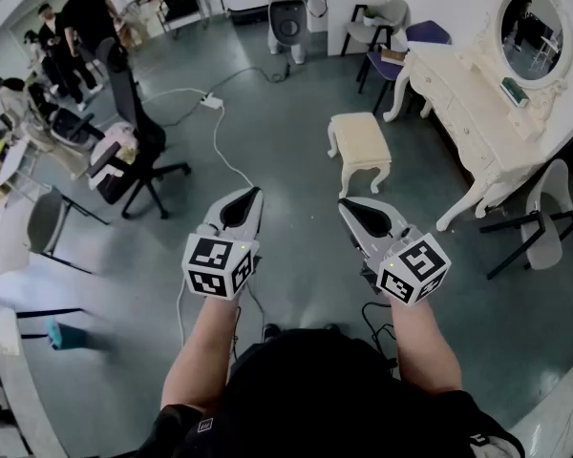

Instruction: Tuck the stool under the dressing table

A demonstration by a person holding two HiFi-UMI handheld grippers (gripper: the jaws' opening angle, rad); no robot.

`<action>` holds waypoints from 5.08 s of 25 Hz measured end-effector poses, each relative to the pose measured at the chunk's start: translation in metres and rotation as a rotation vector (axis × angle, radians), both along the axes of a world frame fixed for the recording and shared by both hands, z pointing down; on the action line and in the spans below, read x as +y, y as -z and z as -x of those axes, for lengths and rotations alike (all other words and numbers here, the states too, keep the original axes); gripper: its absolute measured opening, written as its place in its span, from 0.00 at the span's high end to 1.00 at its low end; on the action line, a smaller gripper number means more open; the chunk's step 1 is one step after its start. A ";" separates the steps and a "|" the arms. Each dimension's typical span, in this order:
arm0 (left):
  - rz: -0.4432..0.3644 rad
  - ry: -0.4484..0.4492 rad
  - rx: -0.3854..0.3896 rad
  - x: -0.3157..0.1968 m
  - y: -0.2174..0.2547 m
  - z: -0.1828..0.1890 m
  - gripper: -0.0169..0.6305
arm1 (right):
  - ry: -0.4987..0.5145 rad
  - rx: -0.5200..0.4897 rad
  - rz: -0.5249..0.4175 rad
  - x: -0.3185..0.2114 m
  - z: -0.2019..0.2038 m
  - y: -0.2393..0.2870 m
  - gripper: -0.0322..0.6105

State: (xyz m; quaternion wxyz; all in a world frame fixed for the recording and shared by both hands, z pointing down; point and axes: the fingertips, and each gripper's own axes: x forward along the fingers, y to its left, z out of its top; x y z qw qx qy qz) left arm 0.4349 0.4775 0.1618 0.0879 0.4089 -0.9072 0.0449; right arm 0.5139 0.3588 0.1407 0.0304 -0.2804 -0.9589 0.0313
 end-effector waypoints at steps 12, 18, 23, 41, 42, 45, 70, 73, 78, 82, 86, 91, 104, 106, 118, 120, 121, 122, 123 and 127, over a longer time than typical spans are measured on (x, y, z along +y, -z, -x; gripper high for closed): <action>-0.008 -0.013 0.013 0.018 -0.005 0.005 0.94 | -0.007 0.000 0.041 0.016 0.001 0.003 0.94; -0.024 -0.013 0.029 0.043 -0.012 0.015 0.94 | -0.009 0.031 0.022 0.040 0.005 -0.008 0.94; -0.037 -0.017 0.046 0.072 -0.020 0.025 0.94 | -0.012 0.086 0.008 0.063 0.011 -0.026 0.94; -0.011 -0.095 0.111 0.103 -0.067 0.080 0.94 | -0.054 0.215 0.151 0.101 0.076 -0.074 0.94; -0.006 -0.088 0.111 0.100 -0.067 0.088 0.94 | -0.042 0.218 0.157 0.099 0.085 -0.075 0.94; 0.002 -0.066 0.111 0.085 -0.066 0.116 0.94 | 0.003 0.224 0.173 0.089 0.115 -0.078 0.94; 0.067 -0.137 0.162 -0.102 -0.069 0.290 0.94 | -0.013 0.338 0.237 -0.090 0.284 -0.106 0.94; 0.062 -0.158 0.169 -0.114 -0.073 0.310 0.94 | -0.041 0.359 0.239 -0.103 0.297 -0.113 0.94; 0.036 -0.217 0.183 -0.137 -0.088 0.364 0.94 | -0.097 0.375 0.211 -0.121 0.335 -0.123 0.94; 0.019 -0.292 0.184 -0.170 -0.094 0.424 0.94 | -0.182 0.383 0.196 -0.151 0.385 -0.129 0.94; 0.021 -0.365 0.167 -0.192 -0.089 0.487 0.94 | -0.251 0.384 0.203 -0.167 0.445 -0.128 0.94; 0.041 -0.434 0.169 -0.199 -0.098 0.548 0.94 | -0.326 0.379 0.196 -0.172 0.505 -0.129 0.94; 0.084 -0.534 0.262 -0.263 -0.125 0.608 0.94 | -0.504 0.443 0.284 -0.237 0.530 -0.164 0.94; 0.115 -0.570 0.245 -0.286 -0.121 0.610 0.94 | -0.526 0.418 0.307 -0.260 0.536 -0.162 0.94; 0.241 -0.761 0.261 -0.386 -0.141 0.603 0.94 | -0.613 0.432 0.401 -0.325 0.544 -0.195 0.94; 0.259 -0.801 0.291 -0.396 -0.151 0.604 0.94 | -0.661 0.455 0.429 -0.329 0.539 -0.205 0.94; 0.265 -0.822 0.304 -0.400 -0.157 0.607 0.94 | -0.687 0.469 0.438 -0.332 0.537 -0.211 0.94; 0.271 -0.843 0.313 -0.405 -0.163 0.610 0.94 | -0.713 0.482 0.444 -0.334 0.536 -0.216 0.94; 0.279 -0.863 0.318 -0.410 -0.169 0.615 0.94 | -0.738 0.492 0.446 -0.336 0.537 -0.220 0.94; 0.311 -0.961 0.341 -0.432 -0.193 0.636 0.94 | -0.859 0.511 0.459 -0.348 0.547 -0.229 0.94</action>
